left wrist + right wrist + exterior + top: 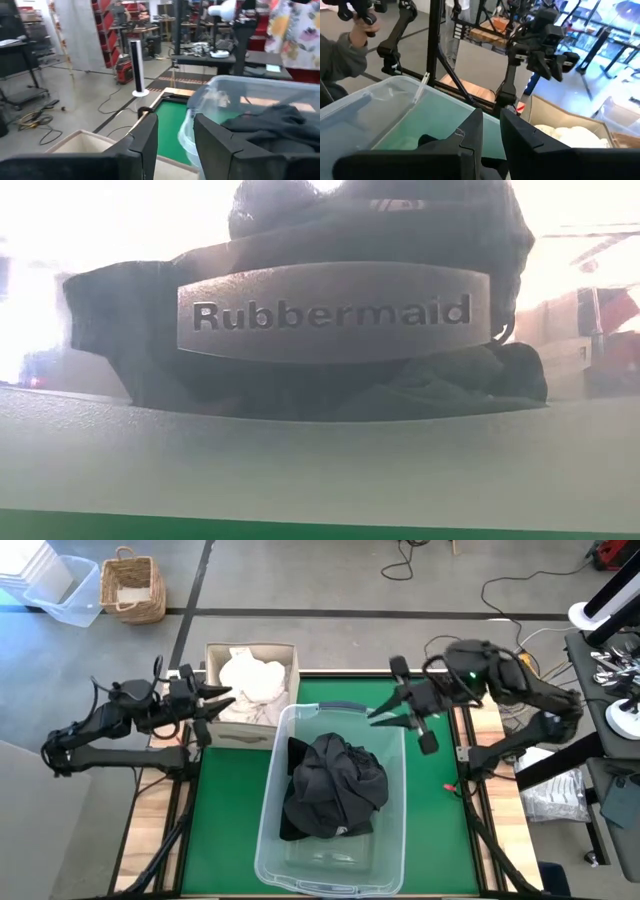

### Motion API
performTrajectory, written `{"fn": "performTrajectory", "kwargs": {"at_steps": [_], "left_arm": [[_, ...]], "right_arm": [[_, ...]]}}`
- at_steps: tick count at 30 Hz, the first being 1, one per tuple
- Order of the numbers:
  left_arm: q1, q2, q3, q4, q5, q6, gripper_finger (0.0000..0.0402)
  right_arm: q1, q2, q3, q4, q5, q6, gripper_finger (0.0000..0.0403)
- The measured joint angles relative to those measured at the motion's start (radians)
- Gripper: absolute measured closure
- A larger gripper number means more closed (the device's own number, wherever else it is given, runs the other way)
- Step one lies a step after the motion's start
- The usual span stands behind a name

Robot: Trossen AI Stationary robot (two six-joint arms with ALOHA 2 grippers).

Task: Sort clothes
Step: Return to Home Position

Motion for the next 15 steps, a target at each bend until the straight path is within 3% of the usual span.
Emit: {"fn": "performTrajectory", "kwargs": {"at_steps": [7,10,15], "left_arm": [[-0.032,-0.032,-0.001,-0.021,-0.049,0.010,0.0298],[-0.032,-0.054,-0.002,-0.056,-0.089,-0.007,0.0298],[-0.032,-0.101,-0.036,-0.057,-0.072,-0.026,0.0298]], "right_arm": [[0.014,-0.202,-0.293,0.168,0.092,0.017,0.0342],[0.015,-0.282,-0.378,0.215,0.092,0.030,0.0342],[0.015,-0.419,-0.482,0.226,0.089,0.043,0.0342]]}}
